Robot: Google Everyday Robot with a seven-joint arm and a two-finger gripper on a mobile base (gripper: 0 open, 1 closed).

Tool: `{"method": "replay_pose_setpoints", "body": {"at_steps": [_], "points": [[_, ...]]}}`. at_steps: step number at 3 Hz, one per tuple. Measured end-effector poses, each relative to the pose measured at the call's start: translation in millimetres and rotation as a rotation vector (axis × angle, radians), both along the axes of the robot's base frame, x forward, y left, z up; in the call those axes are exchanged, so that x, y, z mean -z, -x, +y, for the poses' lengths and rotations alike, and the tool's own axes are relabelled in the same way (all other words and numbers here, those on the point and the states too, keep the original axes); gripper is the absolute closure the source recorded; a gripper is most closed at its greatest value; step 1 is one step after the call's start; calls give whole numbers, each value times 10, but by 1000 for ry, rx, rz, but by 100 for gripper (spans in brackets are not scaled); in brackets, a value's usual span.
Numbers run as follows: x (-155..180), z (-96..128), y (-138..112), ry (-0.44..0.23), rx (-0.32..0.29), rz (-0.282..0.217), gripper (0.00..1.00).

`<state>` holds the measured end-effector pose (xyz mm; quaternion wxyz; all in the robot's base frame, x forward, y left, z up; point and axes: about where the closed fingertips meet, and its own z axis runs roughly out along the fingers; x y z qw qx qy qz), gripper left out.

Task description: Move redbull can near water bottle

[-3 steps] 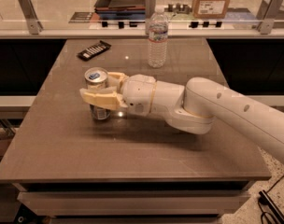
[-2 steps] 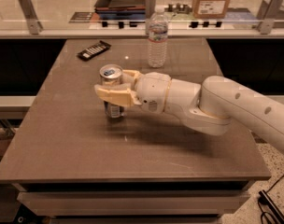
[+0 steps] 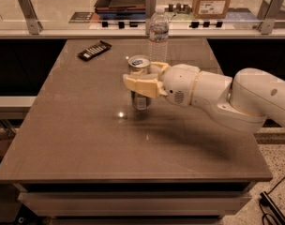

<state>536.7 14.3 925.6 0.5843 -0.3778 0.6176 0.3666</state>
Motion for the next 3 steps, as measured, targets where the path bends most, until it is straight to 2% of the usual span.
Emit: {"method": "replay_pose_setpoints", "body": {"at_steps": [1,2,3], "points": [[-79,-321,-152,21,96,10,100],[-208,-526,-316,29,173,-10,100],[-208,-526,-316,29,173,-10,100]]}}
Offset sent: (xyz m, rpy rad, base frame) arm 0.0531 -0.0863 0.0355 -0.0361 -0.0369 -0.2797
